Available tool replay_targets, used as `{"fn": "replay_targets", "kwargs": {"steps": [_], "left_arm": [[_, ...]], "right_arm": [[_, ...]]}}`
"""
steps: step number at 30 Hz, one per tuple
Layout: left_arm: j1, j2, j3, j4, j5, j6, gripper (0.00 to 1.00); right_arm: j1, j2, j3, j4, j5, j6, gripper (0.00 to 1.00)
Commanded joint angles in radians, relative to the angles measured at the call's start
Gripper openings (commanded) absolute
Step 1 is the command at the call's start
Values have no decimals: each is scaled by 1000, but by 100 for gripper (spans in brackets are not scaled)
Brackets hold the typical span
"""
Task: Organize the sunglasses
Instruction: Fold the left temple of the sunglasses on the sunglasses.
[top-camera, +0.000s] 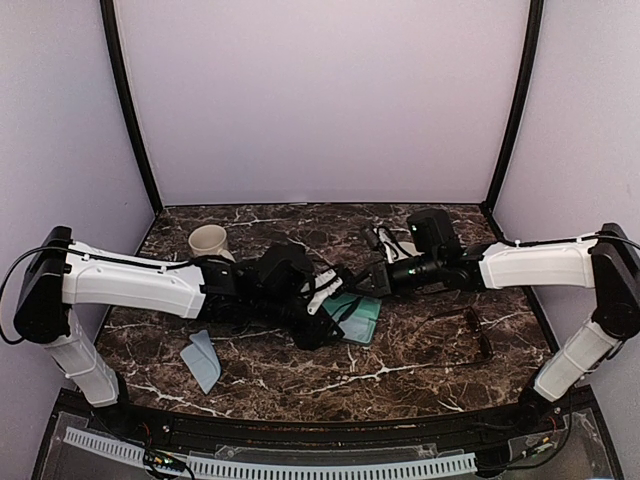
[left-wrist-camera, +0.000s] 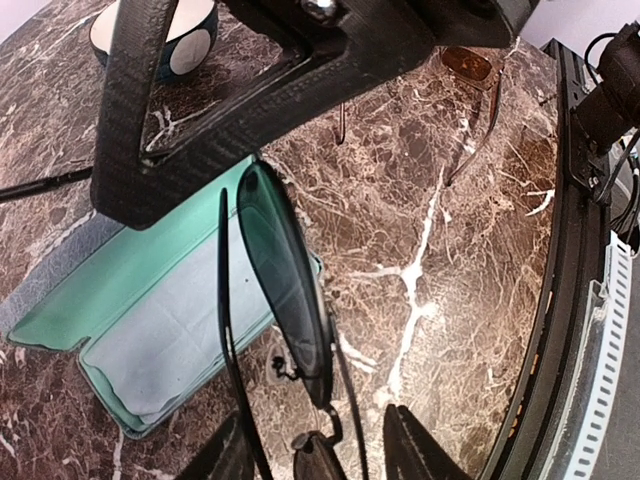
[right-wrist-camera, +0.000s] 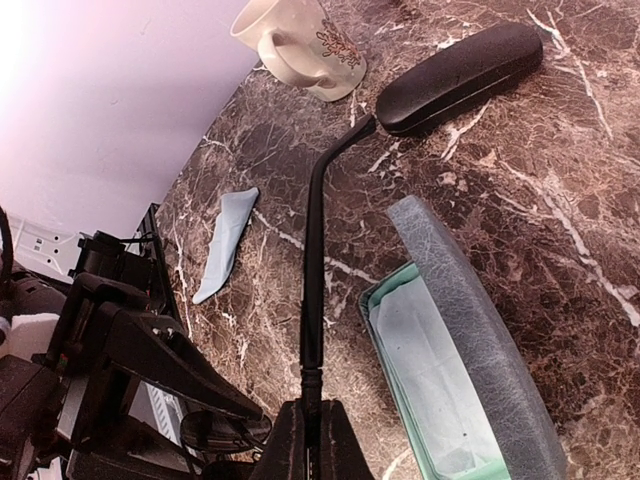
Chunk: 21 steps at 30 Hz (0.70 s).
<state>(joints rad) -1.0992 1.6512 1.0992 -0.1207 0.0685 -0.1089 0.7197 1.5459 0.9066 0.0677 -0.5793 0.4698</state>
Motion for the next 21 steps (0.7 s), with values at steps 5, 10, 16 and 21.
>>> {"fn": "replay_targets", "kwargs": {"steps": [5, 10, 16, 21], "left_arm": [[-5, -20, 21, -1, -24, 22, 46], [-5, -60, -33, 21, -54, 2, 77], [-3, -144, -154, 101, -41, -2, 91], [-4, -184, -224, 144, -40, 4, 86]], "right_arm": [[3, 3, 20, 38, 2, 6, 0], [1, -5, 14, 34, 6, 4, 0], [-2, -12, 7, 46, -6, 17, 0], [-2, -16, 3, 53, -6, 27, 0]]}}
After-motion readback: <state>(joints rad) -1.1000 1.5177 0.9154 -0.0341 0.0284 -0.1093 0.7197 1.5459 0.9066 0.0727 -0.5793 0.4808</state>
